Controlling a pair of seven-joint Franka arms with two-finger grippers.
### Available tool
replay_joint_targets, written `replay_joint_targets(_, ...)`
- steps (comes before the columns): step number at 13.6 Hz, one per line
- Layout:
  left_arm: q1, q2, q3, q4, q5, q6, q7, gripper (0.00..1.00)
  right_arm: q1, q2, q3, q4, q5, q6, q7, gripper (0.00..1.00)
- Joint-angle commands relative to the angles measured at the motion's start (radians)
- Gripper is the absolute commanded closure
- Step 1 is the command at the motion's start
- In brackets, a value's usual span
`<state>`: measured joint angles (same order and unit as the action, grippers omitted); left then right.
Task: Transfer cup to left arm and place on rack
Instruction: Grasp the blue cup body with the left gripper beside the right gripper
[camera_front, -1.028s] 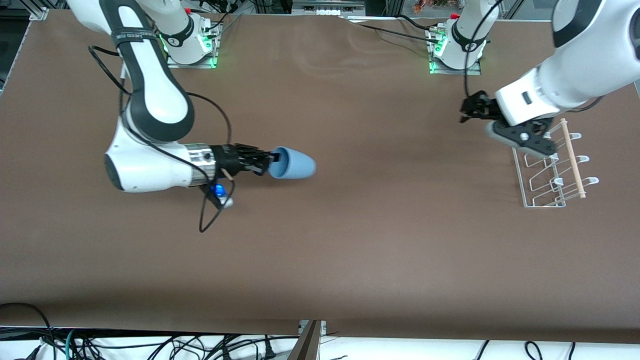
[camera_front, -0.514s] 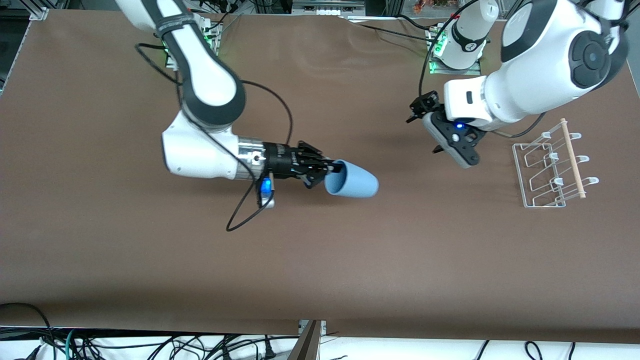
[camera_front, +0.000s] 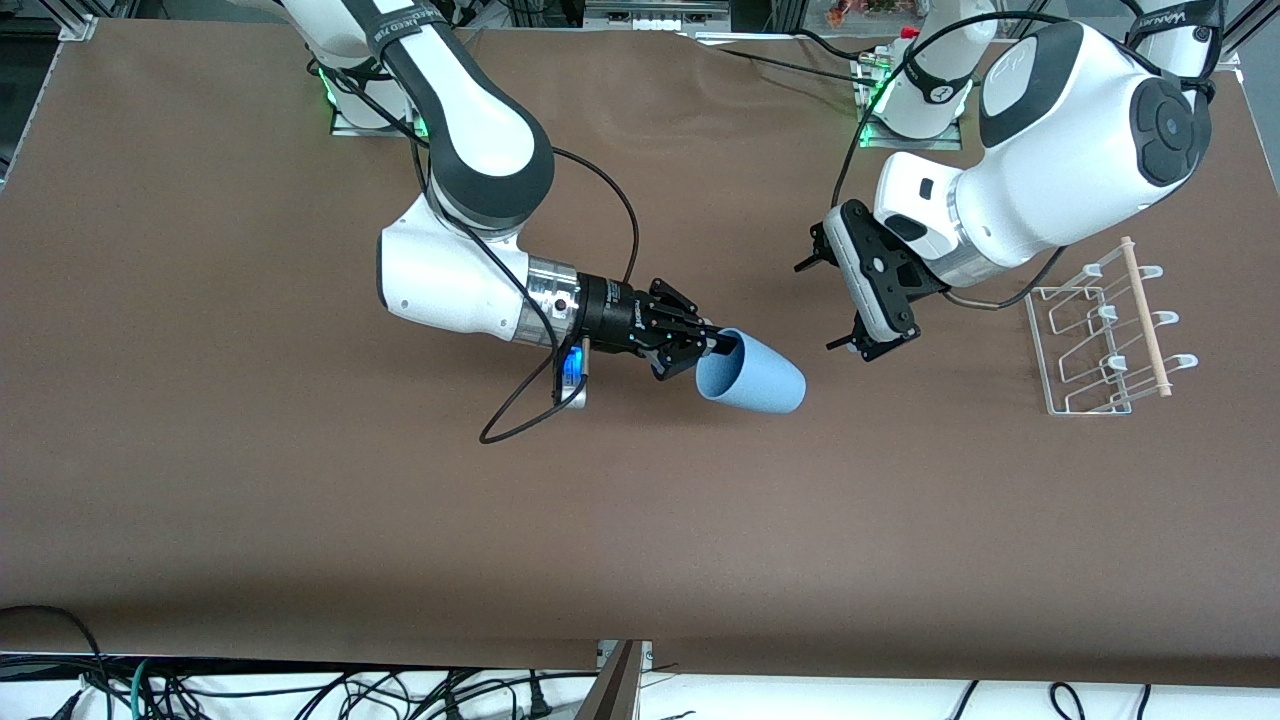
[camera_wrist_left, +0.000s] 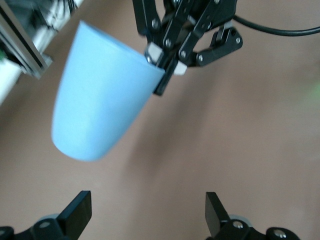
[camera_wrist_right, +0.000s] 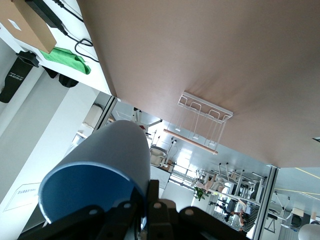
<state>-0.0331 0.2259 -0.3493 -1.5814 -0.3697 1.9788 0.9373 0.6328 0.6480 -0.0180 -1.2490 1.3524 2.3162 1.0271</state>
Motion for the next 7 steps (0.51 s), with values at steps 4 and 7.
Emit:
replay_joint_targets(4, -0.025, 0.070, -0.011, 0.063, -0.014, 0.234, 0.129, 0.00, 0.025, 0.018, -0.008, 0.043, 0.019, 0.052, 0.018, 1.00)
replay_joint_targets(7, -0.050, 0.105, -0.013, 0.077, -0.017, 0.270, 0.146, 0.00, 0.031, 0.019, -0.008, 0.043, 0.019, 0.078, 0.018, 1.00)
